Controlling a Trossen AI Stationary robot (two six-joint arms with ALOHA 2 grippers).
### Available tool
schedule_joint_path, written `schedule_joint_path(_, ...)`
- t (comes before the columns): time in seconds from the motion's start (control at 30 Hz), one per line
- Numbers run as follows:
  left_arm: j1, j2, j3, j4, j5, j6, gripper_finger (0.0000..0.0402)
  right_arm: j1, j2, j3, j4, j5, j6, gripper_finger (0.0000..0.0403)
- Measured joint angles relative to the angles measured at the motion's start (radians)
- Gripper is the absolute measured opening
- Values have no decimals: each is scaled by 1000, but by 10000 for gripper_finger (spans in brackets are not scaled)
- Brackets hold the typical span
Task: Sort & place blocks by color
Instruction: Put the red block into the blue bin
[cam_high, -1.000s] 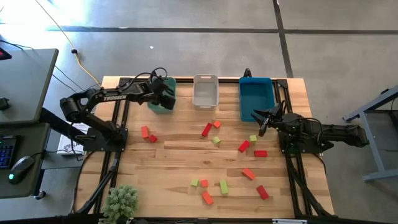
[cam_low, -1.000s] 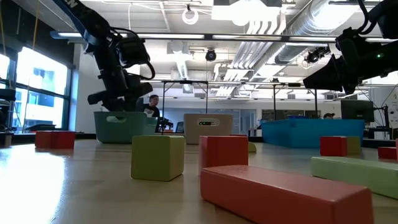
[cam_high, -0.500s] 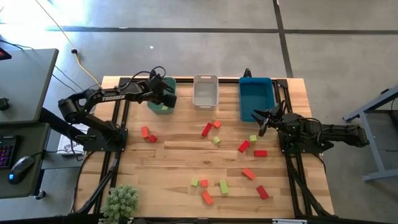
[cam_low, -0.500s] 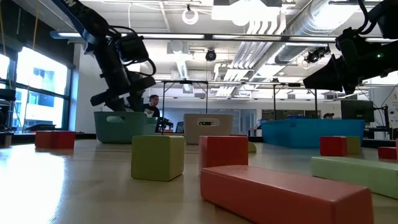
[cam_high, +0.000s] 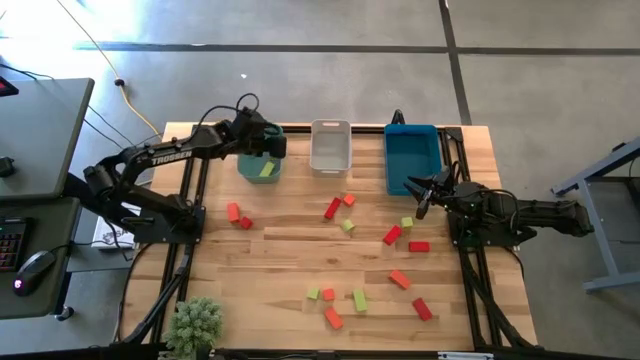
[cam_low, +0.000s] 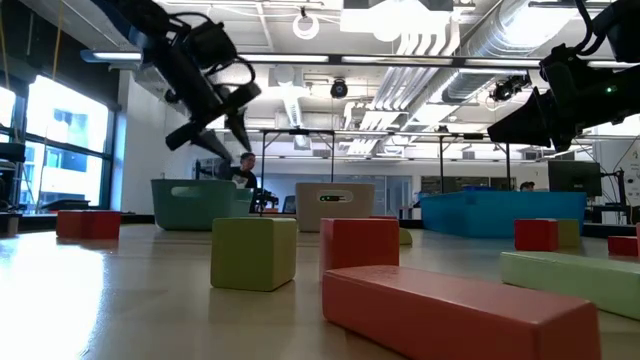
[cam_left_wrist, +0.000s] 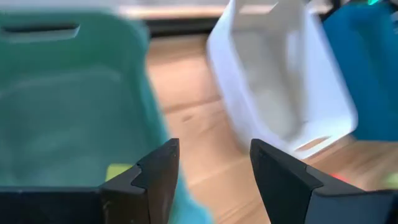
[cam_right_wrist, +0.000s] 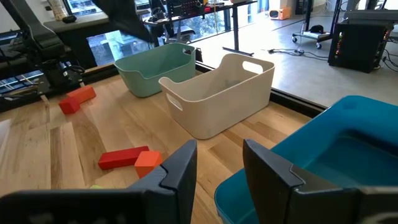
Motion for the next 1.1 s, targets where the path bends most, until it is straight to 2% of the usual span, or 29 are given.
schedule_joint_path(0.4, -38, 0, 210, -16, 0, 95, 188, 0, 0, -1, 50, 0, 0, 119)
schedule_joint_path(0.67, -81, 0, 328, -149, 0, 161, 188, 0, 0, -1, 344, -5, -28, 119)
schedule_joint_path(0.9, -103, 0, 370, -259, 0, 223, 188, 0, 0, -1, 566, -11, -37, 119)
schedule_joint_path(1.1, -110, 0, 370, -349, 0, 241, 188, 0, 24, 62, 499, -40, -38, 119)
